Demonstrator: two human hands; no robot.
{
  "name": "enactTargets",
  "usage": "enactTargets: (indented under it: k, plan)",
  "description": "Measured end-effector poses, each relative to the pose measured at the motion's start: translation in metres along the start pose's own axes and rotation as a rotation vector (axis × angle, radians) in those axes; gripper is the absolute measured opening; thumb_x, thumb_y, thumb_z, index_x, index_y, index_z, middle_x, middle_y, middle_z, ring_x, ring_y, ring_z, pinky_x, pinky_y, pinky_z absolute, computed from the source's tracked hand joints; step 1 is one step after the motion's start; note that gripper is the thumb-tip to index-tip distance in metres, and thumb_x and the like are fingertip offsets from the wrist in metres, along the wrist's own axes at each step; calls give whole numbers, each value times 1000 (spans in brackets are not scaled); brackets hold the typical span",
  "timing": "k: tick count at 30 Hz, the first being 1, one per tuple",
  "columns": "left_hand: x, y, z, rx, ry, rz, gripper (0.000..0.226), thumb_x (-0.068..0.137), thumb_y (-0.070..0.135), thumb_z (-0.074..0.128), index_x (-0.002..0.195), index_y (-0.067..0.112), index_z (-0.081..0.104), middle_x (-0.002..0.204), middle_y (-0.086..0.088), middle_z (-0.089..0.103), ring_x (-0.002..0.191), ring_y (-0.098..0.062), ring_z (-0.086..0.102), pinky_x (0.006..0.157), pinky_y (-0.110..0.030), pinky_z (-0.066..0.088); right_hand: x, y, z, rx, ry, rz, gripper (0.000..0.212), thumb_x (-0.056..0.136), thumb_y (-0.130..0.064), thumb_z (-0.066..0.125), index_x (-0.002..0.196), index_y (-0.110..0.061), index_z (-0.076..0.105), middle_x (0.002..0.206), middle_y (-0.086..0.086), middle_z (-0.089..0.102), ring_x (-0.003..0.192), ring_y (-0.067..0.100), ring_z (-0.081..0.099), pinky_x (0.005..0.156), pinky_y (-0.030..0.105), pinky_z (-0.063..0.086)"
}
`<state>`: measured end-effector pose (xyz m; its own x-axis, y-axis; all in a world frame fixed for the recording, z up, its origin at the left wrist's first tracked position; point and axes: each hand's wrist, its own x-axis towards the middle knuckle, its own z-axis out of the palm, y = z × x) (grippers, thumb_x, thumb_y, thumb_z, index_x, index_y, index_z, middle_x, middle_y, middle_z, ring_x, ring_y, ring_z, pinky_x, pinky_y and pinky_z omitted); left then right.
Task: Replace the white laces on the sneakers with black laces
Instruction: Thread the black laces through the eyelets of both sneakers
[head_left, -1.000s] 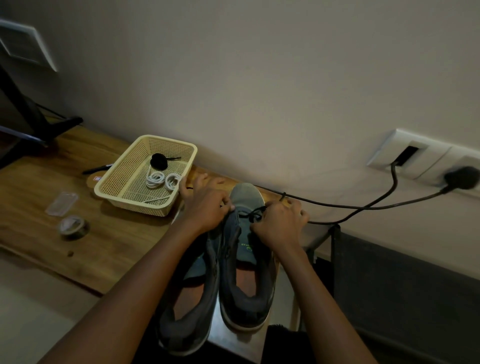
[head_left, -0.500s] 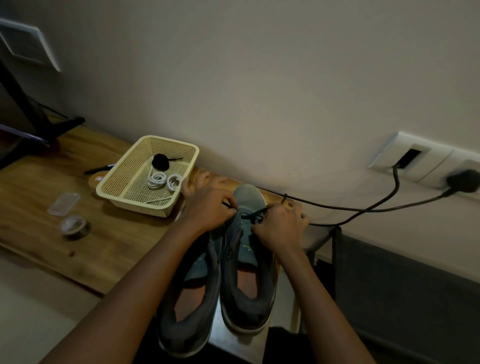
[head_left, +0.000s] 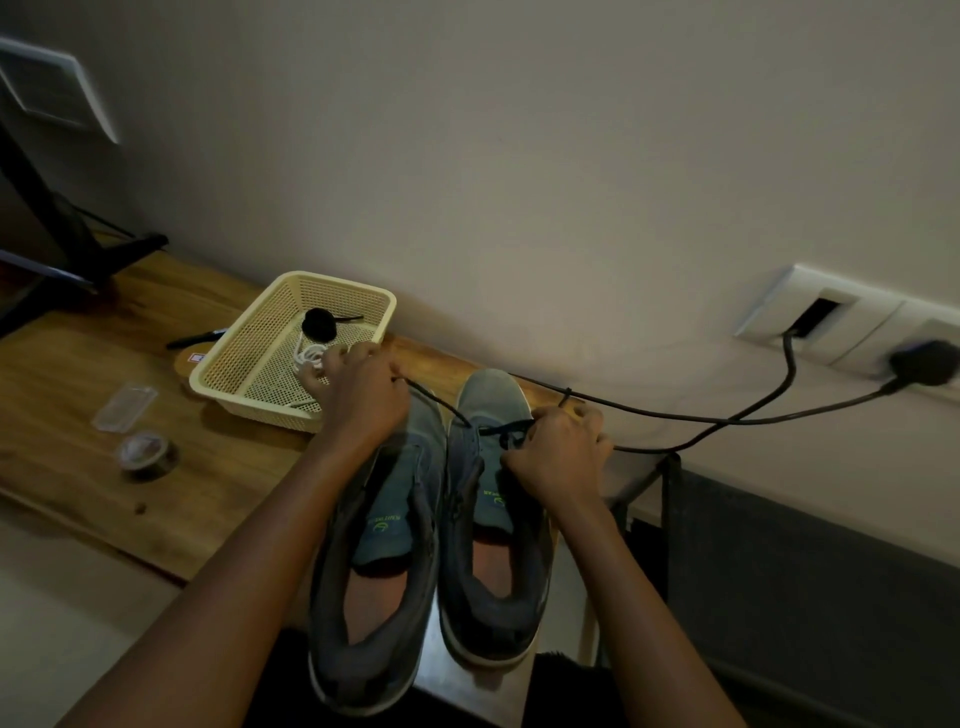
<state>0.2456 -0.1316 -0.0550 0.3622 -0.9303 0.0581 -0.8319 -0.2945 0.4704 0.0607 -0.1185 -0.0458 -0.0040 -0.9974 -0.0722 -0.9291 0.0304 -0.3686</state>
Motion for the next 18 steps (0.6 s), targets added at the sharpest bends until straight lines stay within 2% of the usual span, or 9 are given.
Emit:
enactTargets:
  k: [2,4,7,9,13,16,18]
  plan:
    - [-1,6,0,-34,2,143,22,85,22,60,105,31,63,145,5,38,140,-25,15,112,-52,3,0,0,-1,-4,0,-3,42,79,-25,66,118,-11,58,126,7,54,138,29,18,104,43,26]
    - [-5,15,0,-5,-51,261,20,81,28,64,99,37,66,148,9,34,142,-21,11,111,-53,-3,0,-1,-1,-8,0,-8,45,79,-25,65,121,-11,57,127,7,54,138,29,18,104,43,26]
    - [-12,24,6,96,-138,325,9,82,39,66,90,39,69,149,12,32,143,-21,7,111,-55,-8,0,-1,-1,-14,-10,-13,47,80,-26,66,123,-11,55,128,7,53,138,30,18,104,43,27]
    - [-14,25,9,122,-175,326,10,83,43,65,88,36,70,149,13,33,144,-21,7,110,-56,-10,0,-1,-1,-17,-9,-15,47,80,-26,66,123,-11,55,128,8,53,138,29,18,104,42,27]
    - [-13,24,10,147,-154,280,16,91,40,56,91,31,69,145,14,37,141,-19,14,110,-57,-8,-1,1,-3,-8,-2,-17,48,80,-26,67,123,-11,56,130,7,53,137,29,19,103,41,28]
    - [-7,18,3,82,17,77,19,95,31,49,101,26,67,142,7,41,138,-21,20,111,-55,-3,1,6,-3,18,-6,-10,48,79,-28,68,122,-10,59,133,5,53,137,30,21,104,38,29]
    - [-6,14,1,76,39,-13,19,96,29,49,103,24,65,141,4,42,137,-24,21,111,-54,-1,2,7,-2,5,1,-19,44,78,-28,67,118,-10,62,131,4,56,136,30,23,103,37,30]
